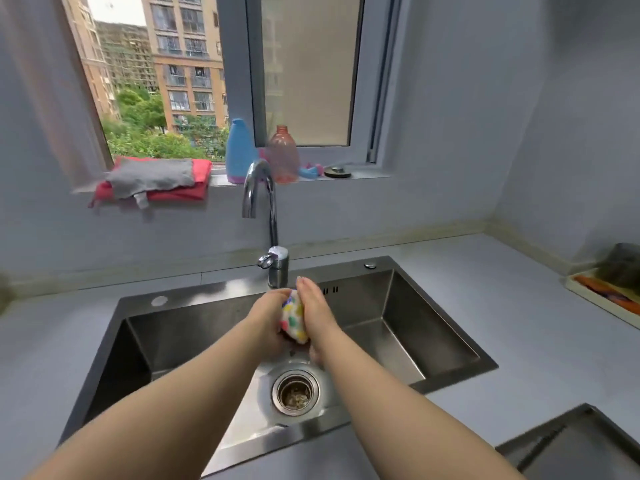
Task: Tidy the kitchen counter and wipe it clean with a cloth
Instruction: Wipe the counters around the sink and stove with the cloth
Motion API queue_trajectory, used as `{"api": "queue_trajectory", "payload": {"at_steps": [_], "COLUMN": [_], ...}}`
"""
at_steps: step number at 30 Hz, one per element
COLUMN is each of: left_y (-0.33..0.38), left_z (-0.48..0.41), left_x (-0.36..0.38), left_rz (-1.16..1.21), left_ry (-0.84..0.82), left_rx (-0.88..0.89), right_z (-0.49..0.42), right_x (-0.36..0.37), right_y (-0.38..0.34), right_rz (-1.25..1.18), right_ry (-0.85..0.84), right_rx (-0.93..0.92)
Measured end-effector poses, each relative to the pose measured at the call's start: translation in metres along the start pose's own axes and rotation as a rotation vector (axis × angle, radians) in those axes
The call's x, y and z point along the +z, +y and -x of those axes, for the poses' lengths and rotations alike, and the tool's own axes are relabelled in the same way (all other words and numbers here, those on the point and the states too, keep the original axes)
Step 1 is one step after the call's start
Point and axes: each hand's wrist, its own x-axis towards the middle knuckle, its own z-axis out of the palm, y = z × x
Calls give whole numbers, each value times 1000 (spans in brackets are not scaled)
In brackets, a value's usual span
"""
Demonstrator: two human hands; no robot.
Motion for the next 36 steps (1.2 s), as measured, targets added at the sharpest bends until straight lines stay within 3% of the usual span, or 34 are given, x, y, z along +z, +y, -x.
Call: {"api": "queue_trajectory", "payload": {"at_steps": [5, 9, 11, 15, 20, 23, 36], "left_y": [8, 18, 29, 33, 30, 28, 22], "left_z": [-22, -44, -42, -58, -84, -98, -101], "left_x": [-25, -44, -49, -62, -75, -79, -77], "left_rz": [110, 15, -54, -110, -83, -84, 6], "left_ry": [148, 257, 237, 205, 205, 207, 219], "left_rx": [49, 103, 184, 175, -48, -70, -88], "right_z": [-21, -40, -50, -67, -94, -112, -120], "right_x": [44, 66, 76, 87, 96, 101, 97], "right_y": [9, 10, 8, 5, 15, 21, 25], "right_rz": [352, 399, 321, 255, 289, 289, 325], "right_ry": [195, 231, 214, 176, 274, 324, 384], "right_rx": [-203, -256, -231, -144, -22, 37, 42]}}
